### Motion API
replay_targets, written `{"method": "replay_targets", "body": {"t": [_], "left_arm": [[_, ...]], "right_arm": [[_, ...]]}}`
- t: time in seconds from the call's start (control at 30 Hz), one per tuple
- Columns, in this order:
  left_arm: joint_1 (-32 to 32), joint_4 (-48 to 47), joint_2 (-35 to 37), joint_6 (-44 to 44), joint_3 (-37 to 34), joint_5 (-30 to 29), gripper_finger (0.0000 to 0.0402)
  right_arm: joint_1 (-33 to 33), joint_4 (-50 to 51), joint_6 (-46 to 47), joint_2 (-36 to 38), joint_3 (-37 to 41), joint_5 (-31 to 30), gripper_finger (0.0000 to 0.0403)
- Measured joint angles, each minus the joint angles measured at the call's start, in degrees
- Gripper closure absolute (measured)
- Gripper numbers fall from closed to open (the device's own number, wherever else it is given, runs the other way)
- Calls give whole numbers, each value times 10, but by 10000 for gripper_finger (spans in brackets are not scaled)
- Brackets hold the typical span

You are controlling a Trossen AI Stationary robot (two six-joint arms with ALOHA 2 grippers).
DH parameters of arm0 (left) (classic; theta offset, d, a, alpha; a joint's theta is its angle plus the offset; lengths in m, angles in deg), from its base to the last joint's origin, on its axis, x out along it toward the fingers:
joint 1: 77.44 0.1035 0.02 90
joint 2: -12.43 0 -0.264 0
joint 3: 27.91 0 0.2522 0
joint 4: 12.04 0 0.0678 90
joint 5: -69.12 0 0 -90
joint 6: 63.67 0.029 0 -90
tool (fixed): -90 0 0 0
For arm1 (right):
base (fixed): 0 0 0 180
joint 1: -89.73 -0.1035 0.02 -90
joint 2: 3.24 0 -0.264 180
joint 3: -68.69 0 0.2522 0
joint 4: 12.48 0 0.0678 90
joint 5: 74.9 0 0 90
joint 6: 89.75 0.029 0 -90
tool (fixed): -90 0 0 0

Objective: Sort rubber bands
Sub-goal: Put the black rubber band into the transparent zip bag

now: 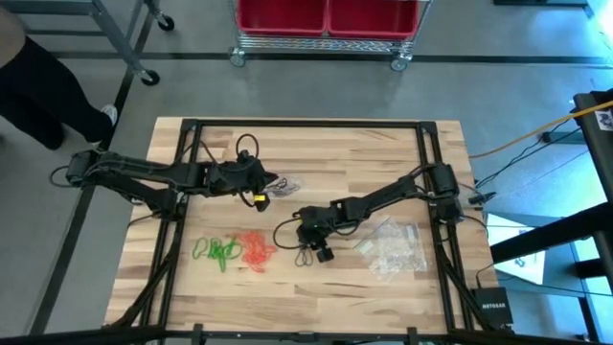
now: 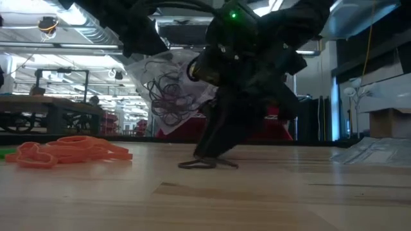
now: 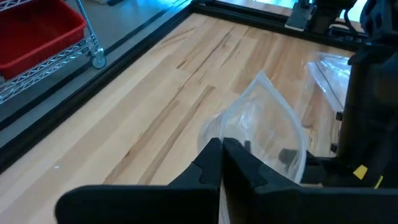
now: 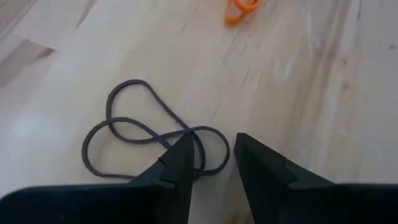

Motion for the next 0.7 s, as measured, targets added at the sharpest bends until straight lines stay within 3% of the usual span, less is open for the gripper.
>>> {"method": "replay_targets", "body": {"t": [0.13, 0.33, 0.5, 0.7], "left_arm": [[0, 1, 0, 0, 0, 0, 401], [0, 2, 0, 2, 0, 0, 402], [0, 1, 0, 2, 0, 0, 401], [0, 2, 0, 8, 0, 0, 402]], "right_arm": [[5, -2, -2, -3, -1, -2, 303], [7, 6, -2, -2, -1, -9, 393], [8, 26, -17, 40, 2, -21, 400], [10, 34, -32, 157, 0, -65, 402]]}}
